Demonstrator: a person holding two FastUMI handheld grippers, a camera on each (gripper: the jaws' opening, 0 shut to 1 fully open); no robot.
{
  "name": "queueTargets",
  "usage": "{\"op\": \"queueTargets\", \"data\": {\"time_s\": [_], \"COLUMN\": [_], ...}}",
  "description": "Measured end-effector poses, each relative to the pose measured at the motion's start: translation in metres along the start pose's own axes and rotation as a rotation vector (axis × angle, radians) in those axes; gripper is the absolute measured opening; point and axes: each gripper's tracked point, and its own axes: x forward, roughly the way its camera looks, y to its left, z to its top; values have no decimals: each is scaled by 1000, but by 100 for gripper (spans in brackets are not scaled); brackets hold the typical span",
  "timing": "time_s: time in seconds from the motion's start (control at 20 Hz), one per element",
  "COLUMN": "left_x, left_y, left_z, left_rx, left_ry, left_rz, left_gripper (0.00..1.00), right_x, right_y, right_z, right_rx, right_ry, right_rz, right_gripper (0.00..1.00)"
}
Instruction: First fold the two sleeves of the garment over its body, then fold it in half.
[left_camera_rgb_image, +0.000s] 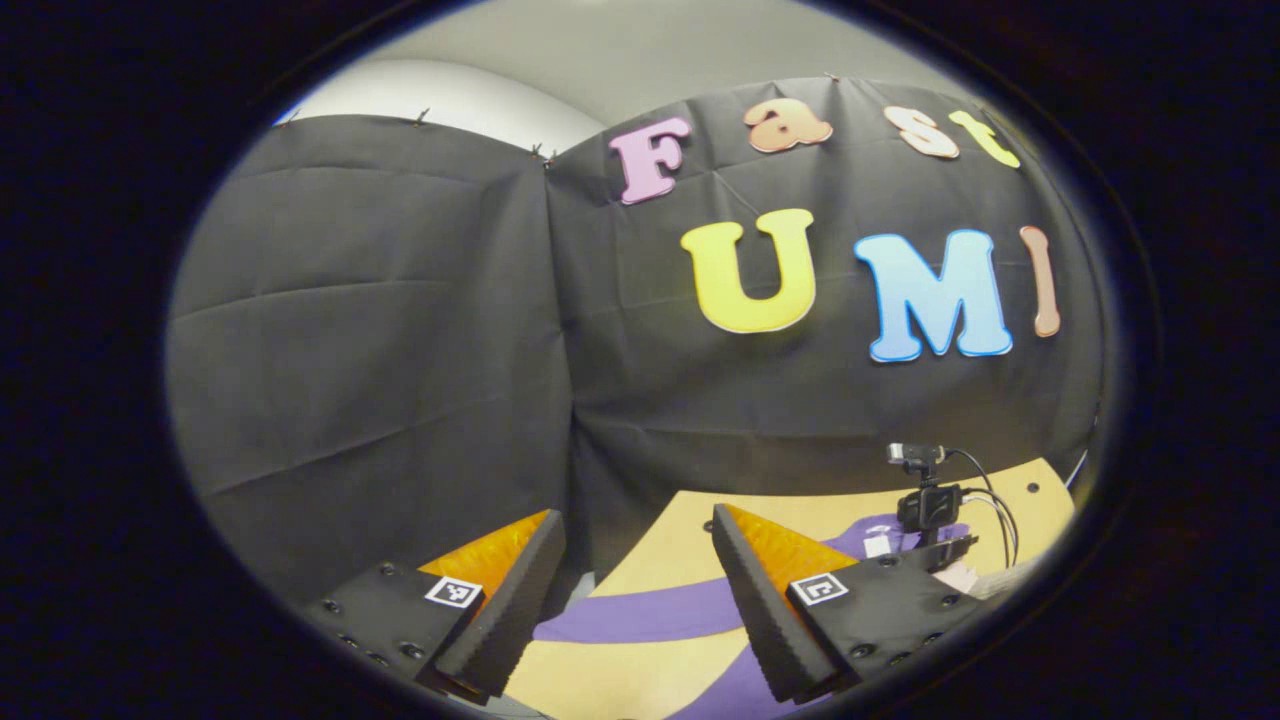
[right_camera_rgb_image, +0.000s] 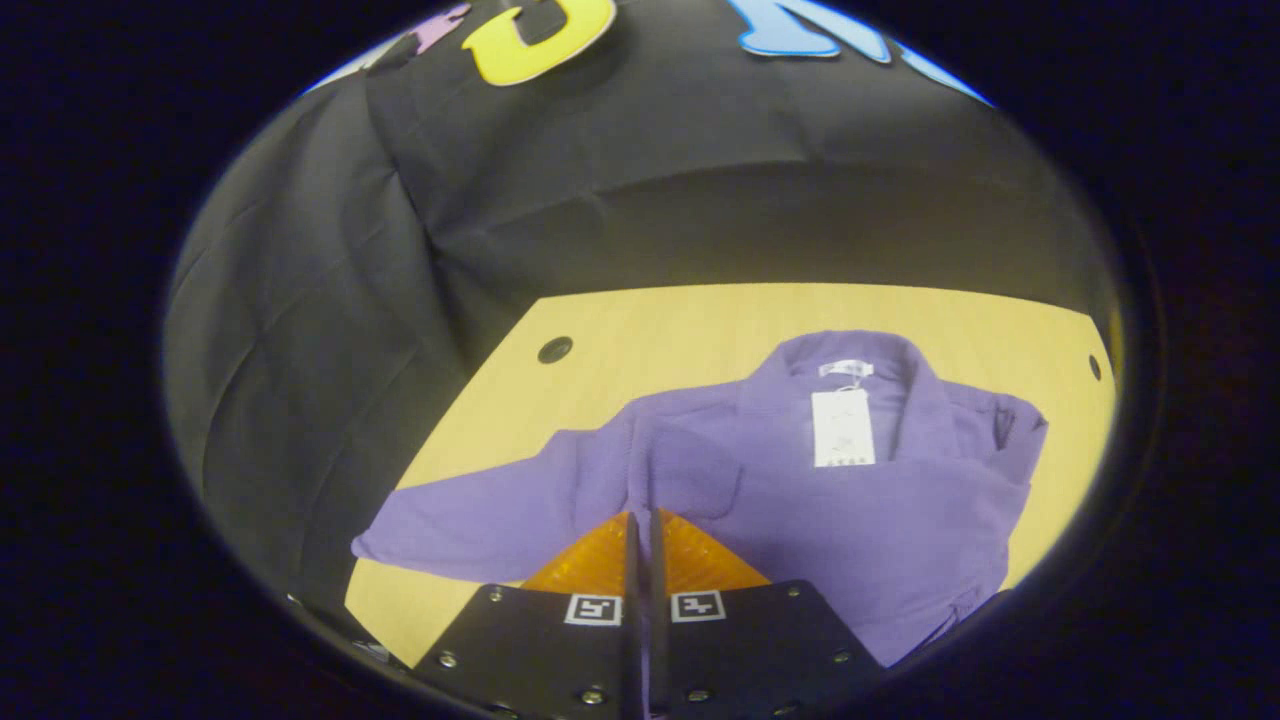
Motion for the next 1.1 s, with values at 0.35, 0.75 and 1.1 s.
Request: {"op": "queueTargets", "data": {"time_s": [0.35,0.75,1.1], "left_x": [-3,40,121], "left_y": [32,43,61], "left_z": [-13,-73,-180], "left_rx": [-16,19,1], "left_ry": [15,38,196], "left_rz": [51,-20,-45], "left_gripper": [94,98,100], "right_x": [12,-31,-95], "right_y": [19,26,23], "right_z": [-28,-12,6], "right_rx": [-19,-56,-103], "right_ry": [84,-2,-108], "right_rz": [19,26,11], "right_gripper": [44,53,53]}}
